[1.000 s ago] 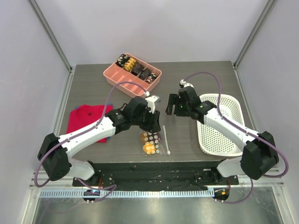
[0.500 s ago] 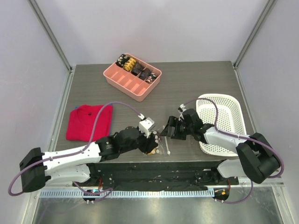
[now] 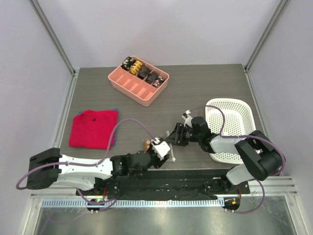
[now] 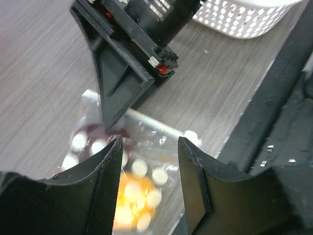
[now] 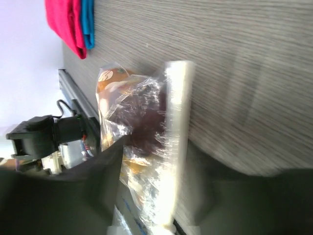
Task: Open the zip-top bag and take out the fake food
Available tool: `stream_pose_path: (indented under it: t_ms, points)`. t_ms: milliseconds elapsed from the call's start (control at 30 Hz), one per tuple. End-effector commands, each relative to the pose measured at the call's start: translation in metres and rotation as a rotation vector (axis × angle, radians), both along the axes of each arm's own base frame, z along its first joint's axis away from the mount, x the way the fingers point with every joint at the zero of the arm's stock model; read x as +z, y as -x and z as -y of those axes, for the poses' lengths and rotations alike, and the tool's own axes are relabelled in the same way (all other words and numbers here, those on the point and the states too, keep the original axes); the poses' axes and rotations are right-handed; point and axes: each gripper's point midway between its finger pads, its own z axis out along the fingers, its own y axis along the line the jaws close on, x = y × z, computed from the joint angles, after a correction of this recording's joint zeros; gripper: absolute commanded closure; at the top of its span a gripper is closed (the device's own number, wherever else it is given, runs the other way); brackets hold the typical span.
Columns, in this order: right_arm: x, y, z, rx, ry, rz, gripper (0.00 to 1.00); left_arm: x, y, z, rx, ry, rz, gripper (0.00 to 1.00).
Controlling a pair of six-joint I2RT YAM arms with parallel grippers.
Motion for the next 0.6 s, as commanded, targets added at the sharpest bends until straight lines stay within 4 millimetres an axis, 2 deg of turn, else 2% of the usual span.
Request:
stream_pose_path:
  t_ms: [0,33,67,133,167,200,267,300,333,367,433,567]
  points:
    - [0.032,-0.007,-0.016,0.02,-0.118,0.037,0.62,0.014,-0.01,0.014,0.02,-0.002,0.141,0.52]
    - [0.036,-0.007,-0.017,0.017,-0.127,0.029,0.68,0.013,-0.012,0.015,0.026,-0.015,0.151,0.52]
    - [0.044,-0.007,-0.017,0.013,-0.14,0.032,0.86,0.012,-0.014,0.015,0.031,-0.03,0.168,0.52]
    - [0.05,-0.01,-0.017,-0.011,-0.127,0.005,0.98,0.006,-0.021,0.013,0.07,-0.064,0.186,0.53]
    - [0.054,-0.01,-0.018,-0.011,-0.126,-0.001,0.99,0.009,-0.022,0.013,0.08,-0.061,0.196,0.53]
    - [0.066,-0.016,-0.019,-0.023,-0.131,0.012,0.98,0.011,-0.023,0.013,0.091,-0.054,0.2,0.53]
    - [0.067,-0.019,-0.016,-0.062,-0.092,-0.022,0.99,0.016,-0.022,0.009,0.104,-0.024,0.201,0.53]
    - [0.083,-0.025,-0.017,-0.073,-0.103,0.003,0.99,0.019,-0.021,0.008,0.103,-0.005,0.194,0.52]
    - [0.079,-0.027,-0.012,-0.113,-0.061,-0.029,0.99,0.027,-0.02,0.007,0.101,0.026,0.19,0.52]
    - [0.091,-0.033,-0.012,-0.135,-0.061,-0.019,0.99,0.028,-0.018,0.007,0.093,0.035,0.182,0.5]
    - [0.094,-0.04,-0.006,-0.201,-0.025,-0.046,0.99,0.031,-0.016,0.005,0.092,0.065,0.179,0.49]
    - [0.11,-0.049,-0.009,-0.281,-0.069,-0.117,0.99,0.031,-0.023,0.003,0.128,0.08,0.206,0.46]
